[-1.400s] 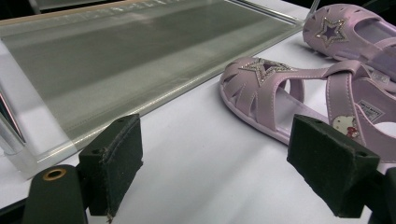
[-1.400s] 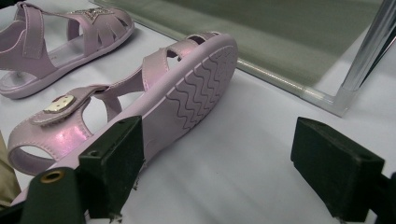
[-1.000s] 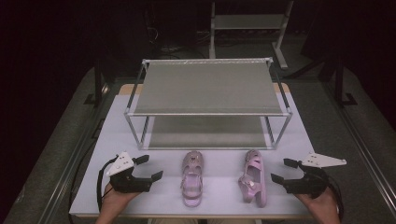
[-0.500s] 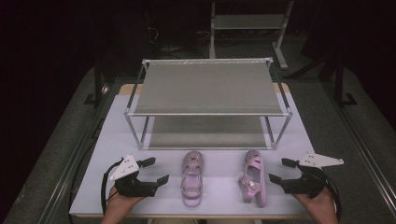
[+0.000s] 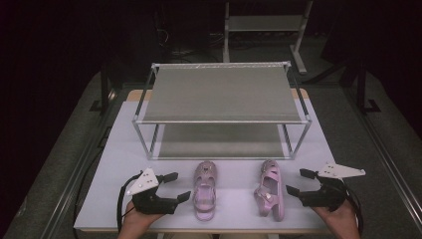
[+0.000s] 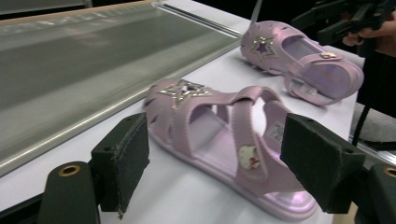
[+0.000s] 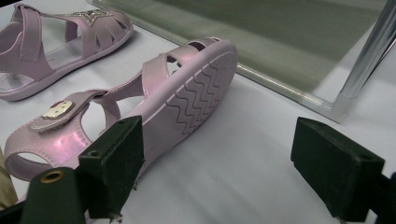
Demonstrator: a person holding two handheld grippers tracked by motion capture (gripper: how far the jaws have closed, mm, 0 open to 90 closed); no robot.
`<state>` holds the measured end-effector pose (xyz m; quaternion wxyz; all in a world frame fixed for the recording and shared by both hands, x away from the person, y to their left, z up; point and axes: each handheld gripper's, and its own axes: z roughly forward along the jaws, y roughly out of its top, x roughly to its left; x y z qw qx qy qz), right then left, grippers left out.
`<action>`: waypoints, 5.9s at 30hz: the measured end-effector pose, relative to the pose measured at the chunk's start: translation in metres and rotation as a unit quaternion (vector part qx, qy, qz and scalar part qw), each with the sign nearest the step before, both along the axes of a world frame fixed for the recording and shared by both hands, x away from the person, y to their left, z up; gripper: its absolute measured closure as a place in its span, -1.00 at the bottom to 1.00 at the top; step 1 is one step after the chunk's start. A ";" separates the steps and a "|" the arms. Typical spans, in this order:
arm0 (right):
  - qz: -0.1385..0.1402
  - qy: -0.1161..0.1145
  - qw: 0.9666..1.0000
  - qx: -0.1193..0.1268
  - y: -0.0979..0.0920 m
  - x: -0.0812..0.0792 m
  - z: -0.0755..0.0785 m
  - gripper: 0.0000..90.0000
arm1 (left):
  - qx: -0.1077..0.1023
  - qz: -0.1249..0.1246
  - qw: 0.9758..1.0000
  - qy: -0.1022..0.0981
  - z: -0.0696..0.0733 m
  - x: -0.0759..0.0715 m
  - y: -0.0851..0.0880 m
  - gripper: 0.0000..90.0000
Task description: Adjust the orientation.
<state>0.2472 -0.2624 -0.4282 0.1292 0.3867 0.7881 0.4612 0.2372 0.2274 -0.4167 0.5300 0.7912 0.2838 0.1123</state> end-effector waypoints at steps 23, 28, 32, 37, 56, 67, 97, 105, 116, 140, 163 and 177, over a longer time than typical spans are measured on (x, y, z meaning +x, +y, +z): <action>-0.015 0.005 1.000 -0.007 -0.005 -0.002 0.000 -0.63 | 0.032 -0.001 0.998 0.054 -0.013 0.001 -0.036 -0.01; -0.017 0.004 1.000 -0.006 -0.006 -0.002 -0.001 -0.63 | 0.036 0.000 0.997 0.073 -0.014 -0.001 -0.039 0.30; -0.017 0.001 1.000 -0.008 -0.005 -0.002 0.000 -0.63 | 0.039 0.017 0.996 0.074 -0.012 -0.003 -0.039 0.49; -0.020 0.002 1.000 -0.006 -0.006 -0.002 0.000 -0.63 | 0.023 0.036 0.995 0.092 -0.014 -0.003 -0.032 0.67; -0.035 0.002 0.999 0.005 -0.015 -0.003 -0.001 -0.63 | -0.104 0.097 0.983 0.117 -0.011 -0.001 -0.006 0.84; -0.036 0.001 0.999 0.005 -0.017 -0.003 0.000 -0.63 | -0.171 0.125 0.973 0.094 0.000 0.015 -0.019 0.84; -0.033 0.005 0.999 0.016 -0.020 -0.002 -0.005 -0.63 | -0.229 0.200 0.950 0.073 -0.028 0.092 -0.054 0.84; -0.034 0.010 0.999 0.016 -0.022 0.001 -0.009 -0.63 | -0.223 0.209 0.950 0.066 -0.029 0.112 -0.057 0.84; -0.031 0.007 0.999 0.014 -0.020 0.001 -0.007 -0.63 | -0.211 0.224 0.949 0.075 -0.031 0.135 -0.062 0.84; -0.029 0.002 0.999 0.018 -0.020 0.000 -0.006 -0.63 | -0.149 0.231 0.959 0.076 -0.037 0.158 -0.067 0.82; -0.027 0.002 0.999 0.021 -0.020 -0.001 -0.005 -0.63 | -0.189 0.191 0.960 0.076 -0.022 0.144 -0.068 0.40; -0.018 -0.007 0.999 0.029 -0.016 -0.004 0.001 -0.61 | -0.178 0.175 0.966 0.064 -0.017 0.115 -0.063 0.35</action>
